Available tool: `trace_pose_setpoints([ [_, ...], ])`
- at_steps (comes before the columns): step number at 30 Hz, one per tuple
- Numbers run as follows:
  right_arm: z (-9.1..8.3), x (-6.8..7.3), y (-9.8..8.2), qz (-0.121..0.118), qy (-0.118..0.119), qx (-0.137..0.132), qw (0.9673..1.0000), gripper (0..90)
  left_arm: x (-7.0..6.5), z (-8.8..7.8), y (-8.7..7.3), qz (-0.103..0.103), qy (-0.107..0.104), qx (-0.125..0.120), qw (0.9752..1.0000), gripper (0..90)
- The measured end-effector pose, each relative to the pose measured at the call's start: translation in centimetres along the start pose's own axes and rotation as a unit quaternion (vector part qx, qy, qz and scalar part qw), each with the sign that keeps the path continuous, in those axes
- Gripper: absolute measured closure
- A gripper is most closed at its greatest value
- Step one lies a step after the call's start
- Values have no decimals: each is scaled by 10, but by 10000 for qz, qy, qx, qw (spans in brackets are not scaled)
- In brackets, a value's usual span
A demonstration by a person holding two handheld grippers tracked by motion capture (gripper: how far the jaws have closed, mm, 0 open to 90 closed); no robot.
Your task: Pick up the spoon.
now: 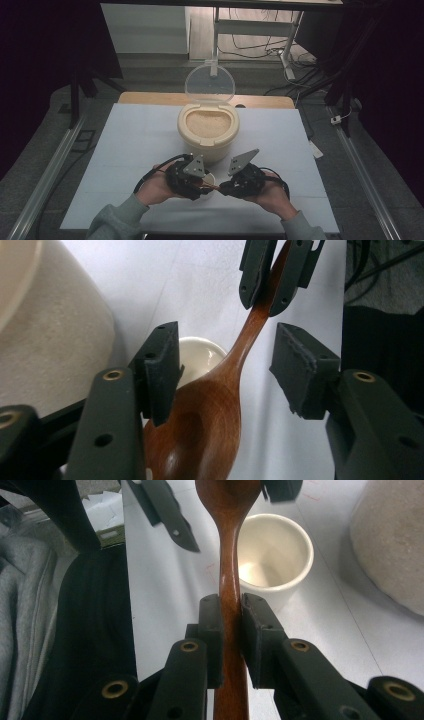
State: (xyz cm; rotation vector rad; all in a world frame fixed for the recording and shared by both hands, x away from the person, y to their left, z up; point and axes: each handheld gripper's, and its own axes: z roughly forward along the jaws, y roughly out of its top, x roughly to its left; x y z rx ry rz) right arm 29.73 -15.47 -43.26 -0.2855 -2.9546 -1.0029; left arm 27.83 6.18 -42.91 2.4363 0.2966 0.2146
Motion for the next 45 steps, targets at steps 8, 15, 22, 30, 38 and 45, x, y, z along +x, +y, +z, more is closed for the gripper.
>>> trace_pose_setpoints([
  [8,2,1,1,-107,17,10,9999,792,1,9,4,136,-281,244,9992,525],
  [15,1,7,4,-391,57,25,9992,793,-1,17,6,265,-503,499,9971,620],
  [22,2,10,5,-632,73,64,9980,791,-3,20,5,370,-710,611,9949,728],
  [30,0,8,2,-557,62,-89,9984,775,-5,24,4,452,-803,673,9935,793],
  [38,-18,1,-3,5,-603,-950,9936,595,-1,19,1,226,-304,410,9984,795],
  [45,-40,3,-18,824,-1302,-1839,9708,431,0,13,-2,25,189,70,9998,795],
])
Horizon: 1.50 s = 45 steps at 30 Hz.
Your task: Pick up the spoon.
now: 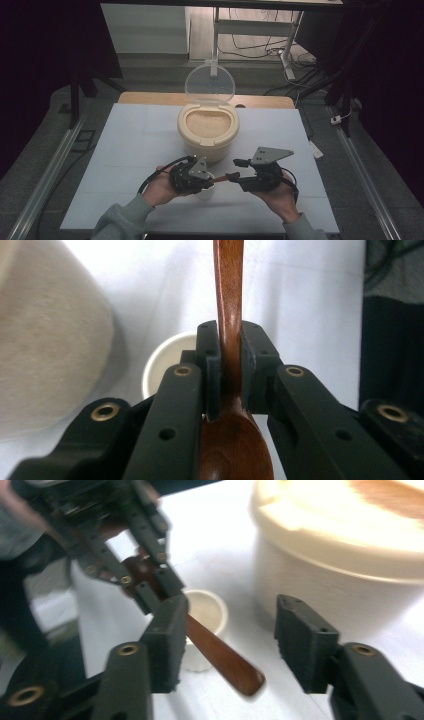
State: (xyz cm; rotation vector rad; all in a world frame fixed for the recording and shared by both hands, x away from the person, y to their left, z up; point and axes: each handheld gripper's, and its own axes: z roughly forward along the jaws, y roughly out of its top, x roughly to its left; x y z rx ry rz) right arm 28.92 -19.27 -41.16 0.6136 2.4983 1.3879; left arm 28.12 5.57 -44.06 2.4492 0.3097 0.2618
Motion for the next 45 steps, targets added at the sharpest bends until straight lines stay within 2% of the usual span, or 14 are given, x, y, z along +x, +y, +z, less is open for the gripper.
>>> trace_pose_setpoints([
  [3,-10,1,-8,269,-387,-222,9986,386,0,-1,-1,-33,90,-76,9999,795],
  [4,-13,2,-11,379,-425,-346,9978,378,0,-1,-1,-55,185,-133,9997,795],
  [7,-19,2,-21,659,-654,-461,9946,348,0,-3,-1,-77,245,-222,9994,795],
  [8,-20,1,-24,766,-686,-483,9935,335,-1,-3,-1,-87,271,-265,9992,795],
  [9,-20,1,-24,766,-686,-483,9935,335,-1,-4,-1,-94,306,-306,9990,795],
  [10,-20,0,-26,910,-739,-527,9917,326,-1,-4,-1,-104,339,-351,9988,795],
  [11,-20,-2,-31,1108,-700,-630,9894,322,-1,-4,-1,-117,373,-394,9985,795],
  [14,-13,-3,-35,1303,-595,-711,9871,308,-2,-5,0,-135,451,-507,9976,795],
  [17,-8,-2,-36,1334,-503,-733,9871,309,-2,-5,0,-178,524,-633,9965,795],
  [22,4,4,-35,1396,-363,-947,9850,365,-4,-6,1,-188,558,-757,9954,795],
  [30,7,9,-31,1362,-458,-1309,9809,494,-7,-5,2,-176,580,-802,9949,795],
  [37,6,9,-32,1472,-446,-1549,9759,616,-7,-5,3,-158,559,-817,9950,796],
  [40,8,9,-31,1536,-366,-1609,9743,636,-8,-6,3,-142,582,-803,9950,796],
  [45,7,6,-29,1715,46,-1893,9668,738,-6,-10,1,-144,612,-803,9948,797],
])
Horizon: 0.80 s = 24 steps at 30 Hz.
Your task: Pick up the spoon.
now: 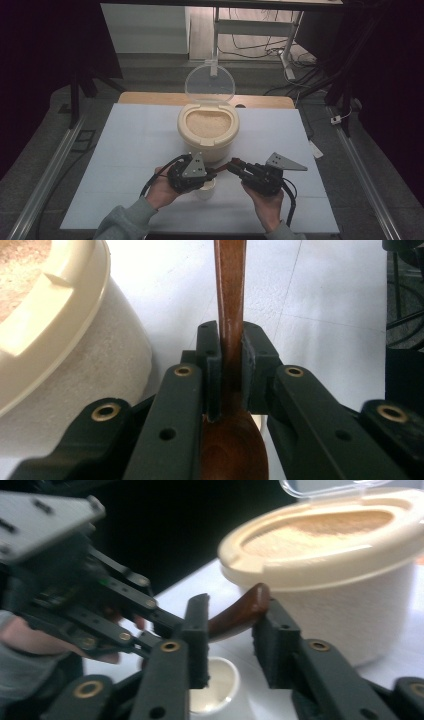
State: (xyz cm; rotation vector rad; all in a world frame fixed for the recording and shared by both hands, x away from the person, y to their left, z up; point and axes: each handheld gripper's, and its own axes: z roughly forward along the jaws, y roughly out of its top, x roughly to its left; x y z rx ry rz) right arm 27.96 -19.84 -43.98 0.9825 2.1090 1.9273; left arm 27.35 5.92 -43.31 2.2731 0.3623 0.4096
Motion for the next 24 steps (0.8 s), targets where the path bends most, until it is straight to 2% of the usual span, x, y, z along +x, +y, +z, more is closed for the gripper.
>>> trace_pose_setpoints([
  [3,0,-1,2,91,240,-128,9996,780,-1,-2,1,38,13,-12,10000,798],
  [4,0,-1,2,91,240,-128,9996,780,-2,-3,1,45,21,-21,10000,798],
  [5,-1,-2,2,231,436,-201,9986,808,-2,-3,2,46,28,-34,10000,799],
  [8,-1,-3,3,315,617,-271,9972,827,-3,-4,3,67,32,-51,10000,799],
  [14,-1,0,5,194,654,-313,9972,833,-3,-5,3,58,10,-84,9999,797],
  [17,-2,0,6,179,668,-351,9970,834,-3,-5,2,-28,5,-164,9999,781],
  [18,-2,0,6,159,656,-364,9971,834,-2,-6,0,-155,-41,-242,9996,760],
  [19,-3,0,6,134,635,-383,9972,834,-2,-6,0,-155,-41,-242,9996,720],
  [20,-3,0,6,134,635,-383,9972,834,-1,-6,-1,-234,-53,-280,9993,720],
  [21,-5,0,8,126,620,-443,9970,834,0,-7,-2,-322,-39,-316,9990,604],
  [22,-5,0,8,126,620,-443,9970,834,1,-8,-4,-396,-32,-337,9986,604],
  [23,-9,-2,10,168,634,-527,9965,834,2,-12,-8,-547,17,-401,9977,508],
  [24,-11,-3,11,163,625,-565,9963,834,2,-12,-8,-547,17,-401,9977,474],
])
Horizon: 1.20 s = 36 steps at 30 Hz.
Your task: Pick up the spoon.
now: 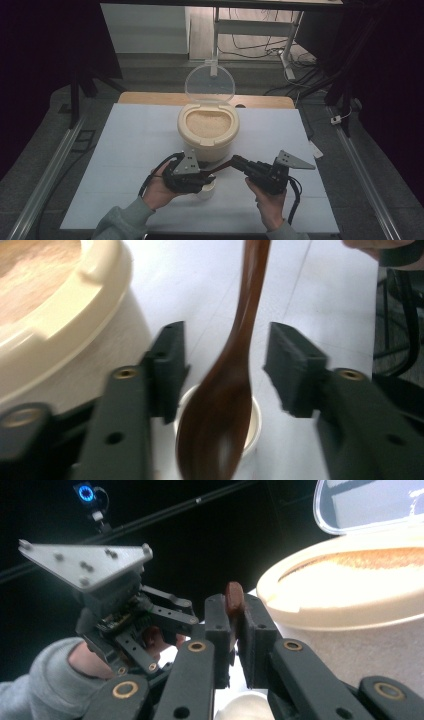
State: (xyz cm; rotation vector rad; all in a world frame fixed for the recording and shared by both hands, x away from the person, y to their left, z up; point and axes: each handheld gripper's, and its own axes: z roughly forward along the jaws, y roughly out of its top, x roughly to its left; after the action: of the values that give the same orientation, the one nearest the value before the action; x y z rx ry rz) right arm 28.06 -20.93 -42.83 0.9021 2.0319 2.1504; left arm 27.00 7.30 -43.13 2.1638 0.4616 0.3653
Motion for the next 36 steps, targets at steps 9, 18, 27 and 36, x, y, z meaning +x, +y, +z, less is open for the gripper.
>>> trace_pose_setpoints([
  [9,-17,-5,10,-99,-183,-207,9996,834,9,-24,-41,-753,369,-105,9964,295],
  [18,-32,-8,20,-233,-351,-363,9985,835,26,-49,-99,-1273,779,114,9887,254],
  [27,-43,-15,26,-285,-549,-455,9970,834,34,-70,-141,-1706,1131,176,9787,233],
  [36,-49,-18,30,-355,-683,-493,9958,834,42,-83,-163,-1977,1289,145,9716,224],
])
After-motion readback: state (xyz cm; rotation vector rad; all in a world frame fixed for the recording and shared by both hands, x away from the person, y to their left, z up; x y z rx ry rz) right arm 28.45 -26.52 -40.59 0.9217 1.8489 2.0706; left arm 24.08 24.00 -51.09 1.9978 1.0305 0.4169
